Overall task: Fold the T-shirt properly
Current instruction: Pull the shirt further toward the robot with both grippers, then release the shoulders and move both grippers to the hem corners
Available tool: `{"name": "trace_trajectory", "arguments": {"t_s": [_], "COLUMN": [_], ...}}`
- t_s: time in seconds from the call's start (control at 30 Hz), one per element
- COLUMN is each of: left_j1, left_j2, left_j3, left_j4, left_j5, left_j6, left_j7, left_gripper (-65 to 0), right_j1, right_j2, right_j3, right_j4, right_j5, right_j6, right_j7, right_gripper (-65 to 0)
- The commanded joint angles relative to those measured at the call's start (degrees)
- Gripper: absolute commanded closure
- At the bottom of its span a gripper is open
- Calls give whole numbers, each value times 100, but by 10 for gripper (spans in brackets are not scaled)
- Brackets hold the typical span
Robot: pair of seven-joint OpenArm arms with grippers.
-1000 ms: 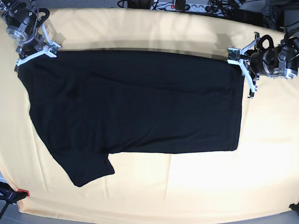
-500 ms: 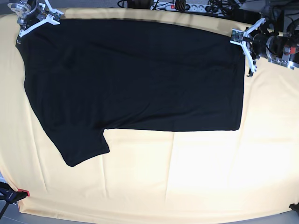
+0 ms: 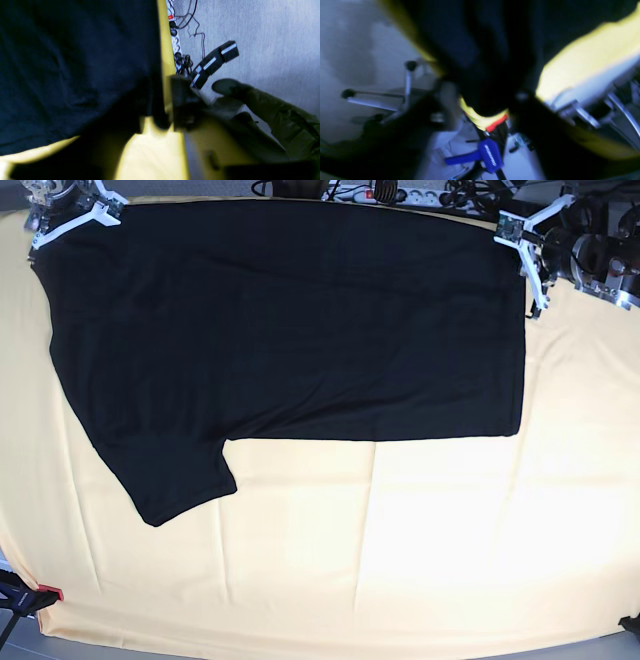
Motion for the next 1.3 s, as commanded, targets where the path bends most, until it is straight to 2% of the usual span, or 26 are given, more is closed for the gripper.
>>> {"name": "trace_trajectory", "arguments": {"t_s": [0.0,0.03,0.1,0.23,0.33,0.57,0.63,0.67,0.7,0.73,0.8,0.83,0.93,1.0,1.03,1.13,1.2,1.27], "left_j1": [-33,-33,-33,-33,-33,-35,-35,-35,-35,-35,-35,-35,-35,-37,-35,-37,-61,-238], "left_j2": [-144,-144,-149,-149,-199,-708,-727,-727,-727,-727,-727,-727,-727,-693,-647,-365,-105,197], "left_j3": [-48,-48,-48,-48,-48,-48,-48,-48,-48,-48,-48,-48,-48,-48,-48,-50,-61,-61], "left_j4": [52,52,61,280,610,1152,1217,1220,1220,1220,1220,1220,1220,1220,1215,1021,739,387], "left_j5": [-52,-55,-101,-337,-522,-535,-535,-490,-404,-293,63,236,723,1121,1270,1453,1569,1569], "left_j6": [-30,-30,-30,-30,-30,-30,-30,90,260,435,925,1246,2380,2935,3130,3399,3539,3670], "left_j7": [-37,-24,74,638,1086,1123,1189,1228,1257,1257,1270,1270,1266,1268,1268,1300,1305,1311], "left_gripper": [-333,-391,-427,-427,-427,-427,-426,-425,-398,-314,-26,0,0,0,0,0,0,0], "right_j1": [-31,-31,-33,-103,-411,-1051,-1110,-1108,-1108,-1108,-1108,-1108,-1071,-1060,-1060,-951,-538,-11], "right_j2": [83,83,83,83,83,81,81,81,81,81,81,81,81,81,81,81,79,79], "right_j3": [33,33,33,33,33,94,236,323,426,538,793,931,1408,1751,1919,2369,2503,2529], "right_j4": [79,87,184,616,979,1014,1014,1014,1014,1014,1014,1014,1014,1014,1014,1014,1014,1014], "right_j5": [-142,-144,-140,-149,-479,-1250,-1445,-1537,-1650,-1784,-2083,-2227,-2579,-2457,-2199,-1099,-483,17], "right_j6": [-101,-127,-127,-247,-389,-876,-999,-1067,-1154,-1241,-1447,-1582,-2028,-2188,-2197,-1965,-1657,-1495], "right_j7": [-50,-52,-175,-413,-409,-522,-560,-573,-608,-605,-605,-603,-337,92,409,1309,1504,1639], "right_gripper": [-420,-435,-434,-433,-433,-433,-432,-422,-377,-295,-57,0,0,0,0,0,0,0]}}
